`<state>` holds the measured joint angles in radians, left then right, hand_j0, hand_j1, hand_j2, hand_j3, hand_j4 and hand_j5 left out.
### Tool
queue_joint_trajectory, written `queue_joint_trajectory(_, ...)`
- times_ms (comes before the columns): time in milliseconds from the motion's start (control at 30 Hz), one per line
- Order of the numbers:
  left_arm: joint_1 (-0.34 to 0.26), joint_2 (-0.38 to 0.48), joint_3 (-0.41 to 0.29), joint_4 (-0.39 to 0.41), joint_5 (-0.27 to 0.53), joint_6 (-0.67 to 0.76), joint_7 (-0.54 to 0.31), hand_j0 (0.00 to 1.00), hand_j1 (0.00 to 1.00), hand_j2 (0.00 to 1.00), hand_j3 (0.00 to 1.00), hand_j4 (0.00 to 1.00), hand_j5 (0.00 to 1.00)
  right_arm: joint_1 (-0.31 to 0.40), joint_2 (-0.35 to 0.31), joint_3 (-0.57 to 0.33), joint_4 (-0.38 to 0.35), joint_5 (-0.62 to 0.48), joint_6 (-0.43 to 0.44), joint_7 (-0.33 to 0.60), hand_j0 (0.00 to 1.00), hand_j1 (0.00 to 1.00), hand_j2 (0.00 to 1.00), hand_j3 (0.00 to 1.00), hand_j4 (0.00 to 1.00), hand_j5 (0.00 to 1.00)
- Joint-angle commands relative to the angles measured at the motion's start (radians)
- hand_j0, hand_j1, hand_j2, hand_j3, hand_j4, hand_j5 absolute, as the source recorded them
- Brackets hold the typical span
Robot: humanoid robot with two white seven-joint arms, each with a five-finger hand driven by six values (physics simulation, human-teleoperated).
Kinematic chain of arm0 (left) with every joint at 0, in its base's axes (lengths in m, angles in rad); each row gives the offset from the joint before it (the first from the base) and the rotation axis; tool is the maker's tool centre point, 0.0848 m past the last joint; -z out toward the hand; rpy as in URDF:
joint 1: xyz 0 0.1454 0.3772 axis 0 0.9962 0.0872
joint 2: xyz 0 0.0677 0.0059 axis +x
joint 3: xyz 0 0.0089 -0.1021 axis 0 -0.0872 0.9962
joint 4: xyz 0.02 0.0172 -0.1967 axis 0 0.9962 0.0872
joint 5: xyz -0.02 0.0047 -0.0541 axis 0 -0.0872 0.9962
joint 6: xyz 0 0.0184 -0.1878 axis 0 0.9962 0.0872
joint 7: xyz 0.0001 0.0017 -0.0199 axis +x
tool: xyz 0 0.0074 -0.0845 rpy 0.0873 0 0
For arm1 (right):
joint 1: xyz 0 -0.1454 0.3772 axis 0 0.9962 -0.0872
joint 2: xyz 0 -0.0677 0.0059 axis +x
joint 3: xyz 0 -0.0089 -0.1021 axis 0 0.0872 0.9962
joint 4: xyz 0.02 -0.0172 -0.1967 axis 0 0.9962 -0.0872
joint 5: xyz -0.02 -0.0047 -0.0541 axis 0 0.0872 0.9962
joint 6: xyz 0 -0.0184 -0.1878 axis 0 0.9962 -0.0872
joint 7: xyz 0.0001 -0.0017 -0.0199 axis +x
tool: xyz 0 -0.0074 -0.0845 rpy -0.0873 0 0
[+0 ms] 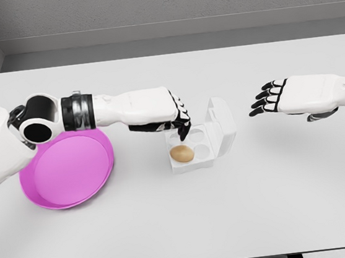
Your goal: Pack egg into the box and close the box lid
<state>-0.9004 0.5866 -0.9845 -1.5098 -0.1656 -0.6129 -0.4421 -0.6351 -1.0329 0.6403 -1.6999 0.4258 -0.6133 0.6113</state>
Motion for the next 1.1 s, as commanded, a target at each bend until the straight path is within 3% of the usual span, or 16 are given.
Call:
queue_joint_trajectory(0, 0.0, 0.007, 0.001, -0.001, 0.009, 0.002, 0.0, 0.33, 0.33, 0.33, 0.33, 0.33, 0.33, -0.002, 0.0, 0.005, -0.001, -0.004, 0.002, 0.0, 1.0, 1.0, 1.0, 1.0, 1.0, 1.0)
queue_joint_trajectory(33, -0.014, 0.019, 0.003, 0.0, 0.012, 0.002, 0.003, 0.36, 0.36, 0.36, 0.36, 0.36, 0.36, -0.002, 0.002, 0.016, -0.001, -0.004, 0.002, 0.0, 1.0, 1.0, 1.0, 1.0, 1.0, 1.0)
queue_joint_trajectory(67, -0.022, 0.073, 0.004, 0.002, 0.041, 0.002, 0.008, 0.5, 0.5, 0.5, 0.5, 0.5, 0.5, -0.002, 0.002, 0.016, -0.001, -0.002, 0.002, 0.0, 1.0, 1.0, 1.0, 1.0, 1.0, 1.0)
queue_joint_trajectory(100, -0.029, 0.122, 0.01, 0.005, 0.083, 0.002, 0.009, 0.69, 0.69, 0.69, 0.69, 0.69, 0.69, -0.002, 0.002, 0.016, -0.001, -0.002, 0.002, 0.0, 1.0, 1.0, 1.0, 1.0, 1.0, 1.0)
queue_joint_trajectory(133, -0.051, 0.188, 0.01, 0.006, 0.129, 0.002, 0.011, 1.0, 1.0, 1.0, 1.0, 1.0, 1.0, -0.002, 0.005, 0.016, -0.001, -0.002, 0.002, 0.0, 1.0, 1.0, 1.0, 1.0, 1.0, 1.0)
queue_joint_trajectory(233, -0.057, 0.245, 0.015, 0.008, 0.149, 0.002, 0.01, 1.0, 1.0, 1.0, 1.0, 1.0, 1.0, -0.002, 0.02, 0.022, -0.001, -0.001, 0.002, 0.0, 1.0, 1.0, 1.0, 1.0, 1.0, 1.0)
queue_joint_trajectory(300, -0.066, 0.249, 0.05, 0.008, 0.132, 0.002, 0.0, 1.0, 1.0, 1.0, 1.0, 1.0, 1.0, -0.002, 0.045, 0.051, -0.001, 0.001, 0.002, 0.0, 1.0, 1.0, 1.0, 1.0, 1.0, 1.0)
queue_joint_trajectory(533, -0.057, 0.256, 0.049, 0.072, 0.129, 0.002, 0.0, 1.0, 1.0, 1.0, 1.0, 1.0, 1.0, -0.005, 0.053, 0.051, -0.041, 0.001, 0.002, 0.0, 1.0, 1.0, 1.0, 1.0, 1.0, 1.0)
queue_joint_trajectory(800, -0.057, 0.257, 0.05, 0.083, 0.129, 0.002, 0.0, 1.0, 1.0, 1.0, 1.0, 1.0, 1.0, -0.011, 0.07, 0.051, -0.058, -0.004, 0.002, 0.0, 1.0, 1.0, 1.0, 1.0, 1.0, 1.0)
queue_joint_trajectory(1000, -0.058, 0.256, 0.05, 0.085, 0.129, 0.002, 0.0, 1.0, 1.0, 1.0, 1.0, 1.0, 1.0, -0.018, 0.134, 0.061, -0.058, -0.004, 0.002, 0.0, 1.0, 1.0, 1.0, 1.0, 1.0, 1.0)
queue_joint_trajectory(1067, -0.058, 0.256, 0.05, 0.085, 0.129, 0.002, 0.0, 1.0, 1.0, 1.0, 1.0, 1.0, 1.0, -0.038, 0.16, 0.104, -0.058, -0.004, 0.002, 0.0, 1.0, 1.0, 1.0, 1.0, 1.0, 1.0)
